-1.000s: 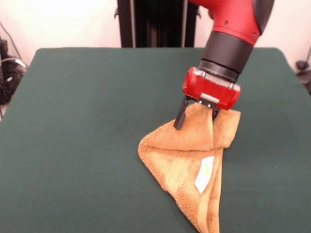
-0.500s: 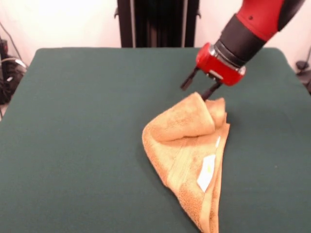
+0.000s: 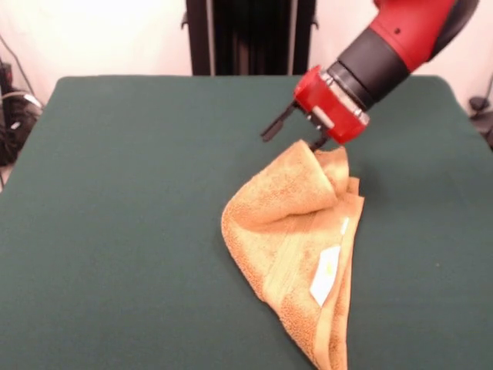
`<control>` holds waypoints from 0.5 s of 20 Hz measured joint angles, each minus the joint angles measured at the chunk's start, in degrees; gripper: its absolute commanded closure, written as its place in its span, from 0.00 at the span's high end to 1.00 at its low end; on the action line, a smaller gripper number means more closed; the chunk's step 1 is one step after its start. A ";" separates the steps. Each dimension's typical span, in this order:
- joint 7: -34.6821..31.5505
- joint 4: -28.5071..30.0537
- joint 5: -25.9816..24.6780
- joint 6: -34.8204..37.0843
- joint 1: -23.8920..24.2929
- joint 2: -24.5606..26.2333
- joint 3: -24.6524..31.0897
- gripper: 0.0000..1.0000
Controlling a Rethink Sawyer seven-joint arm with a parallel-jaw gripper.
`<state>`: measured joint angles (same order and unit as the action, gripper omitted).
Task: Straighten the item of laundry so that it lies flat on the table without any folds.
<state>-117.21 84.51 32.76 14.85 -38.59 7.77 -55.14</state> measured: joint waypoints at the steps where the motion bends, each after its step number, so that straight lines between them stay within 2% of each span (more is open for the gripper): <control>1: -1.16 -0.02 0.13 -2.08 0.16 0.45 -0.05 1.00; 7: -2.98 0.01 0.33 -10.29 1.33 0.94 -0.06 1.00; 10: -3.00 0.43 2.56 -11.79 0.45 2.30 -1.87 1.00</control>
<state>-120.21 84.94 35.33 3.06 -38.14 10.07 -57.01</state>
